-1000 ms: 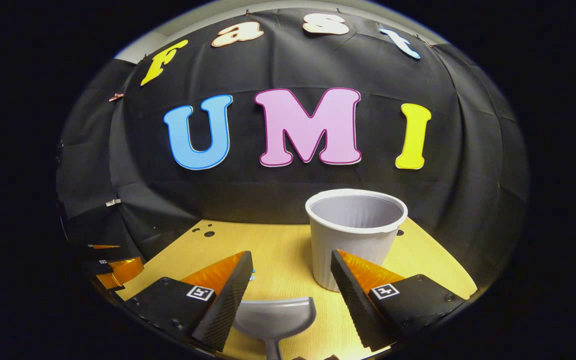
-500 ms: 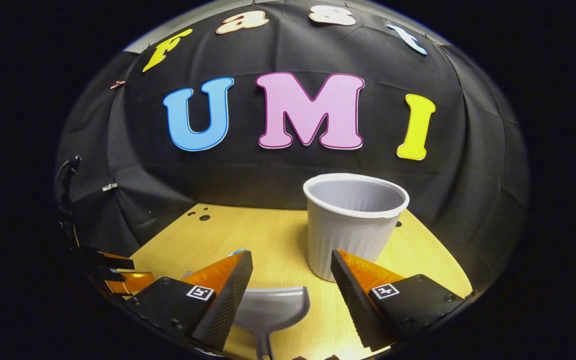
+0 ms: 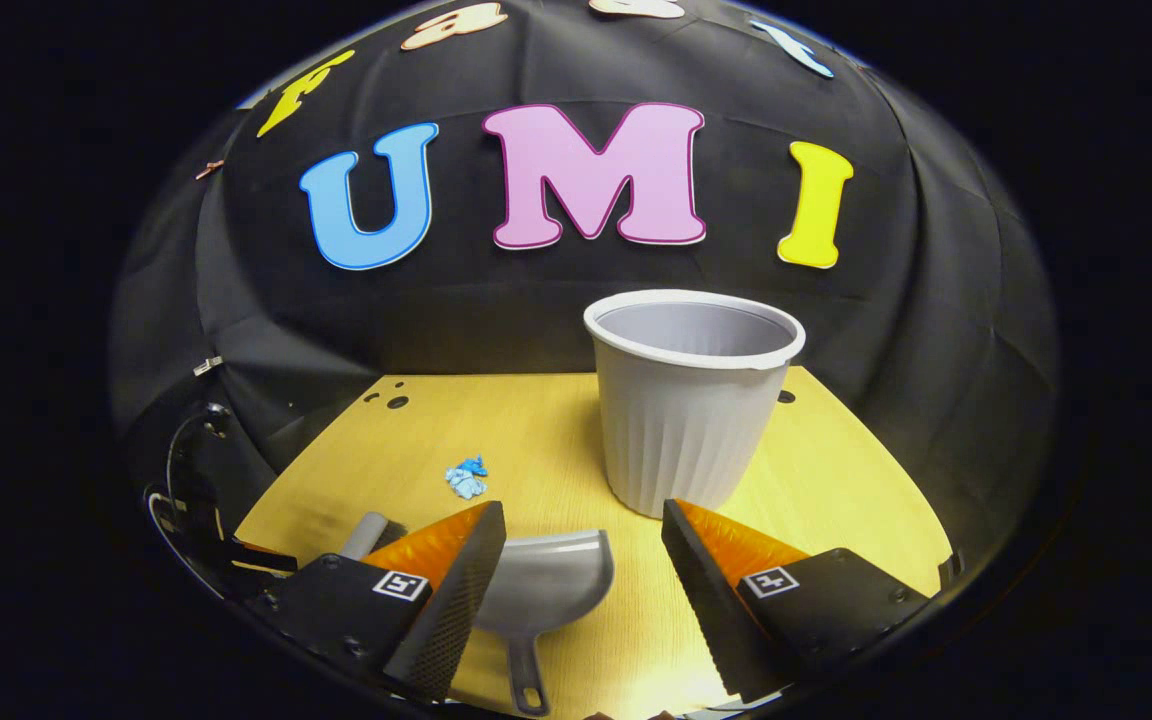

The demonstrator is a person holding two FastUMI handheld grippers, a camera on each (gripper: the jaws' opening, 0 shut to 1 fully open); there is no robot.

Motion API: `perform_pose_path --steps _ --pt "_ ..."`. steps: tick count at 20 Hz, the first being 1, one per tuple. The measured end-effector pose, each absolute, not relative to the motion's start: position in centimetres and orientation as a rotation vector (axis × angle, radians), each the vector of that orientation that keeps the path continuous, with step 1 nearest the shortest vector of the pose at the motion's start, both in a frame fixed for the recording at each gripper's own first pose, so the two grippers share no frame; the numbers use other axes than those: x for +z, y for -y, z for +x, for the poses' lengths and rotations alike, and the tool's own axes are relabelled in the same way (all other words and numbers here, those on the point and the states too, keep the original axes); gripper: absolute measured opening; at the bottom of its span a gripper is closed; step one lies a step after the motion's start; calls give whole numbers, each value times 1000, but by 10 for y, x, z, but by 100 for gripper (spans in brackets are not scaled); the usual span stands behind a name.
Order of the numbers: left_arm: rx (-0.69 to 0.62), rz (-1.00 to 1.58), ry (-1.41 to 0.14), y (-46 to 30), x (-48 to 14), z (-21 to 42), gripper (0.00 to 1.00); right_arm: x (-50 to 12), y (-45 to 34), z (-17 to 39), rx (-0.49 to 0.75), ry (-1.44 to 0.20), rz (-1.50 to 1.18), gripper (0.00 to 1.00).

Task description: Pick up the small broom and dustpan from the desktop, sweep the trash into the dustpan with the broom, and then empty the trash into the garbage bin.

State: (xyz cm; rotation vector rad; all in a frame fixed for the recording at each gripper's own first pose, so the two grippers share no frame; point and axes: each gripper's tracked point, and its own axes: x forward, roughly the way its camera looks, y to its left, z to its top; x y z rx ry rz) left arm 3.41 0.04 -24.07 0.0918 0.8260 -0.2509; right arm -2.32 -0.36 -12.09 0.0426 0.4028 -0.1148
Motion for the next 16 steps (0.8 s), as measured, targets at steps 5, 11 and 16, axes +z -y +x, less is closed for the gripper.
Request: perform_pose_path --steps 5,11,16 --pt "-282 220 -949 -3 -272 36 96 -133 3 -37 -120 -450 39 98" --pt "-303 207 -1065 4 -293 43 95 -146 -2 -42 -120 -496 31 98" --pt "-318 283 -1087 4 -294 50 59 -170 -26 -53 -116 -585 83 98"
